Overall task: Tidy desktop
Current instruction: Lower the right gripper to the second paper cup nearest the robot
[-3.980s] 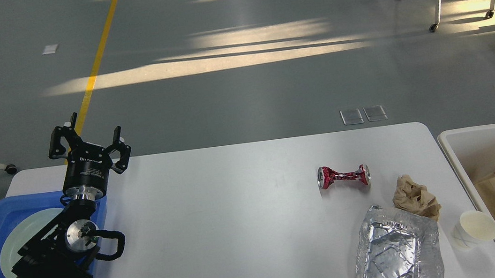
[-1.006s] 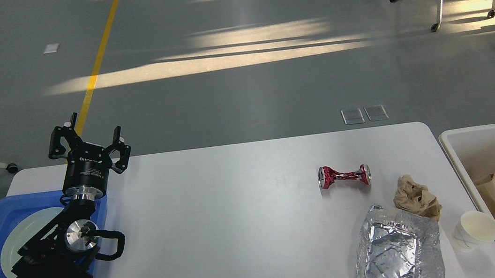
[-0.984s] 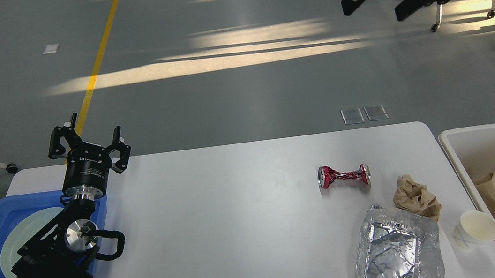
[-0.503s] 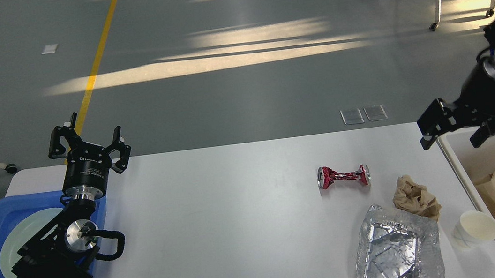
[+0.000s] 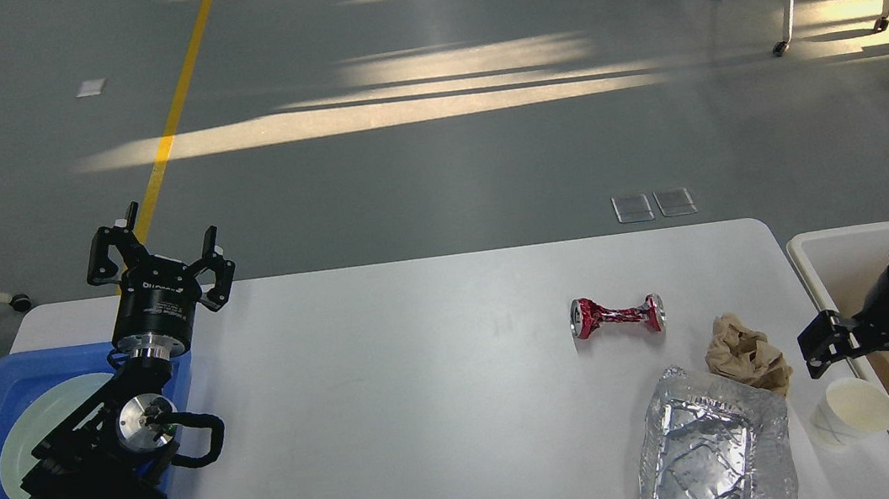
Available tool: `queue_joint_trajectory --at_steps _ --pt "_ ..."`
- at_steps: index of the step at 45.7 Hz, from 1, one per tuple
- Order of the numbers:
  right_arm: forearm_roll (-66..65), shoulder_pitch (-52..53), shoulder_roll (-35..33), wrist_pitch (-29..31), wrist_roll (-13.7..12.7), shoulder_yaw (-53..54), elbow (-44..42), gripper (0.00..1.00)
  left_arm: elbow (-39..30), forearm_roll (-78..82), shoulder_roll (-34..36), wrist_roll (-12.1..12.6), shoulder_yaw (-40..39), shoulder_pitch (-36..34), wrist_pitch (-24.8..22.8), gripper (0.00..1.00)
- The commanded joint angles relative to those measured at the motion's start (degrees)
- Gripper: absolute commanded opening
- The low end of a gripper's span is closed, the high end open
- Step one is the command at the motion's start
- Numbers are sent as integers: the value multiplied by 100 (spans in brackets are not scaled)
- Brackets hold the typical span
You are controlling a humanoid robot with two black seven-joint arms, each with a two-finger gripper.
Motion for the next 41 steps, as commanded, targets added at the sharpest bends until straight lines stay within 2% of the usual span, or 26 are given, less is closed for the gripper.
queue_joint_trajectory --at_steps 1,20,29,39,40,41 --pt "6 -276 23 -241 -2 9 -67 99 0 0 0 8 0 1 0 96" --pt "173 -505 58 -654 -2 202 -50 97 0 0 0 0 0 2 0 96" --pt "191 -645 102 -680 -2 211 -50 90 0 0 0 0 0 -7 0 96" --pt "200 -988 146 -970 -11 202 -137 86 0 0 0 0 0 -7 9 96" --pt "200 -1031 146 -1006 -11 202 -164 86 0 0 0 0 0 1 0 96" --pt "200 -1084 138 -1041 -11 202 -199 90 0 0 0 0 0 2 0 96"
